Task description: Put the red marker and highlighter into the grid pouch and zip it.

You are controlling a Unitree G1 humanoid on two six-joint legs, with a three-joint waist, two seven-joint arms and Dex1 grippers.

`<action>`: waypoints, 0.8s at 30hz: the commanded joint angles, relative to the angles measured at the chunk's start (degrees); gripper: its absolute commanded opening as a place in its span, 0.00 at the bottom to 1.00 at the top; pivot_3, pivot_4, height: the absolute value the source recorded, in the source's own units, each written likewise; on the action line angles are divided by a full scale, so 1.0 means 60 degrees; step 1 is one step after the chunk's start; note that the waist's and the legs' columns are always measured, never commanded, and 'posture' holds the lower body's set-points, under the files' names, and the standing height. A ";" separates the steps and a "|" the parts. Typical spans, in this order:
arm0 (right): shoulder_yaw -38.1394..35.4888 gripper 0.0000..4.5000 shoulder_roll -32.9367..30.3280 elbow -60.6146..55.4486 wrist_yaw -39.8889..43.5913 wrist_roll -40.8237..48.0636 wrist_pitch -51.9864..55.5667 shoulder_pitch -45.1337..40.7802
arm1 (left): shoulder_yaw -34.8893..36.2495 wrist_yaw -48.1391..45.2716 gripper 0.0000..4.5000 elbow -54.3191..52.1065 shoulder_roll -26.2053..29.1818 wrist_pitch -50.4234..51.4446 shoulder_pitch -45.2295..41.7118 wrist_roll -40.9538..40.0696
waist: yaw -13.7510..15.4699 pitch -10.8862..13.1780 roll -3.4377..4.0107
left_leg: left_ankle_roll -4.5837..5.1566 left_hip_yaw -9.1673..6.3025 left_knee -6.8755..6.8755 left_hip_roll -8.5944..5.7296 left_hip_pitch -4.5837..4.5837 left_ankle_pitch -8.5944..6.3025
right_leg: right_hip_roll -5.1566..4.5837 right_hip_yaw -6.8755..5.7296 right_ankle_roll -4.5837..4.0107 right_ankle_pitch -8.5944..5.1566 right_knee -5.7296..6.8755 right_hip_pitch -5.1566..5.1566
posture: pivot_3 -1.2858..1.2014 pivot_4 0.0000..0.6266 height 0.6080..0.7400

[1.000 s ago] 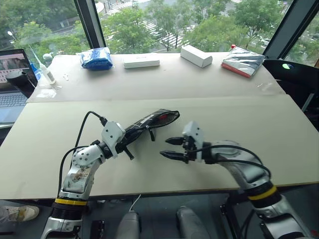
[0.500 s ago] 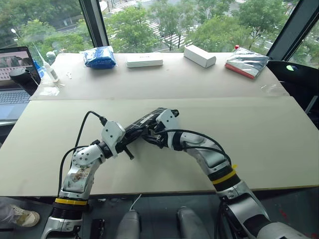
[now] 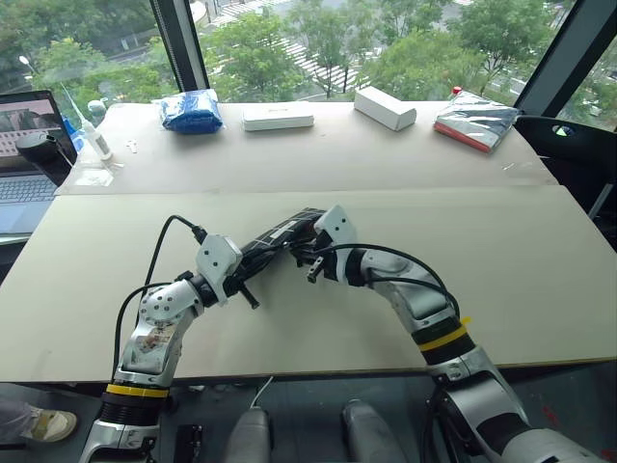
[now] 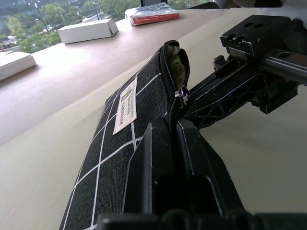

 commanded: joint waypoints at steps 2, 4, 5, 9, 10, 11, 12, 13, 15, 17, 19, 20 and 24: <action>-0.0783 0.00 -0.0713 -0.0127 -0.0218 -0.0246 -0.0100 -0.0083 | 0.0092 0.0075 0.00 -0.0224 0.0018 -0.0045 -0.0085 -0.0079 | 0.0023 0.0000 0.0000 | 0.0000 0.0000 0.0000 -0.0002 -0.0002 0.0000 | -0.0001 0.0000 0.0001 0.0000 -0.0002 0.0000 | 0.52 0.24 1.00; -0.1014 0.00 -0.1126 0.0451 -0.0433 -0.0547 -0.0449 -0.0252 | 0.0102 0.0070 0.00 -0.0224 0.0025 -0.0039 -0.0078 -0.0085 | 0.0031 0.0000 0.0000 | 0.0000 0.0000 0.0001 -0.0002 -0.0003 0.0000 | -0.0001 0.0000 0.0001 0.0000 -0.0003 0.0000 | 0.52 0.24 1.00; -0.1272 0.00 -0.1340 0.0935 -0.0625 -0.0634 -0.0631 -0.0462 | 0.0105 0.0056 0.00 -0.0225 0.0033 -0.0039 -0.0067 -0.0092 | 0.0041 0.0001 -0.0001 | 0.0000 0.0001 0.0001 -0.0003 -0.0002 0.0000 | -0.0002 0.0000 0.0001 0.0000 -0.0004 0.0001 | 0.52 0.24 1.00; -0.1674 0.00 -0.1710 0.1918 -0.0861 -0.0847 -0.1089 -0.0933 | 0.0089 0.0015 0.00 -0.0211 0.0044 -0.0045 -0.0065 -0.0101 | 0.0004 0.0002 -0.0002 | 0.0000 0.0005 -0.0001 -0.0002 -0.0003 0.0000 | -0.0002 0.0004 0.0000 0.0000 -0.0007 0.0000 | 0.52 0.24 1.00; -0.1696 0.00 -0.1725 0.2034 -0.0825 -0.0866 -0.1154 -0.0987 | 0.0085 0.0007 0.00 -0.0203 0.0043 -0.0048 -0.0072 -0.0103 | -0.0020 0.0002 -0.0002 | 0.0000 0.0005 -0.0009 -0.0002 -0.0001 0.0000 | -0.0001 0.0004 0.0000 0.0000 -0.0010 0.0000 | 0.52 0.24 1.00; -0.1645 0.00 -0.1685 0.2000 -0.0777 -0.0876 -0.1142 -0.0966 | 0.0072 0.0000 0.00 -0.0184 0.0040 -0.0054 -0.0099 -0.0103 | -0.0057 0.0001 -0.0002 | 0.0000 0.0005 -0.0013 0.0000 0.0002 0.0000 | 0.0000 0.0005 0.0000 0.0000 -0.0011 -0.0001 | 0.52 0.24 1.00; -0.1601 0.00 -0.1652 0.1964 -0.0736 -0.0883 -0.1140 -0.0942 | 0.0061 -0.0002 0.00 -0.0169 0.0040 -0.0059 -0.0118 -0.0104 | -0.0063 0.0001 -0.0002 | 0.0001 0.0006 -0.0021 0.0002 0.0006 0.0000 | 0.0003 0.0009 0.0000 0.0000 -0.0012 -0.0001 | 0.52 0.24 1.00; -0.1539 0.00 -0.1624 0.1898 -0.0698 -0.0892 -0.1056 -0.0905 | 0.0050 0.0000 0.00 -0.0157 0.0040 -0.0062 -0.0136 -0.0105 | -0.0066 0.0002 -0.0002 | 0.0001 0.0007 -0.0025 0.0003 0.0008 0.0000 | 0.0003 0.0009 0.0000 -0.0001 -0.0012 -0.0001 | 0.52 0.24 1.00; -0.1418 0.00 -0.1483 0.1585 -0.0433 -0.0740 -0.0893 -0.0700 | 0.0008 -0.0003 0.00 -0.0129 0.0017 -0.0073 -0.0198 -0.0096 | -0.0048 0.0002 -0.0002 | 0.0001 0.0006 -0.0028 0.0002 0.0006 0.0000 | 0.0002 0.0009 0.0000 -0.0001 -0.0013 -0.0004 | 0.52 0.24 1.00; -0.1473 0.07 -0.1399 0.1257 -0.0051 -0.0419 -0.0716 -0.0536 | -0.0016 -0.0015 0.00 -0.0115 0.0005 -0.0088 -0.0223 -0.0091 | -0.0031 0.0002 -0.0002 | 0.0001 0.0006 -0.0025 0.0000 0.0001 0.0000 | 0.0000 0.0009 0.0000 -0.0001 -0.0017 -0.0004 | 0.52 0.24 1.00; -0.1556 0.18 -0.1418 0.0816 0.0446 -0.0053 -0.0539 -0.0368 | -0.0023 -0.0033 0.00 -0.0107 0.0005 -0.0102 -0.0221 -0.0093 | -0.0025 0.0002 -0.0002 | 0.0001 0.0006 -0.0024 -0.0001 -0.0002 0.0000 | -0.0001 0.0009 0.0000 -0.0001 -0.0018 -0.0003 | 0.52 0.24 1.00; -0.1546 0.26 -0.1489 0.0580 0.0654 0.0046 -0.0378 -0.0292 | -0.0028 -0.0054 0.00 -0.0093 0.0011 -0.0115 -0.0223 -0.0094 | -0.0025 0.0003 -0.0001 | 0.0001 0.0006 -0.0023 -0.0002 -0.0002 0.0000 | -0.0001 0.0009 0.0000 -0.0001 -0.0018 -0.0003 | 0.52 0.24 1.00; -0.1734 0.56 -0.1868 0.0141 0.1331 0.0691 0.0964 -0.0193 | -0.0058 -0.0124 0.00 -0.0011 0.0005 -0.0159 -0.0290 -0.0078 | -0.0008 0.0003 -0.0002 | 0.0001 0.0006 -0.0020 -0.0002 -0.0004 0.0000 | -0.0002 0.0007 0.0000 -0.0001 -0.0019 -0.0003 | 0.52 0.24 1.00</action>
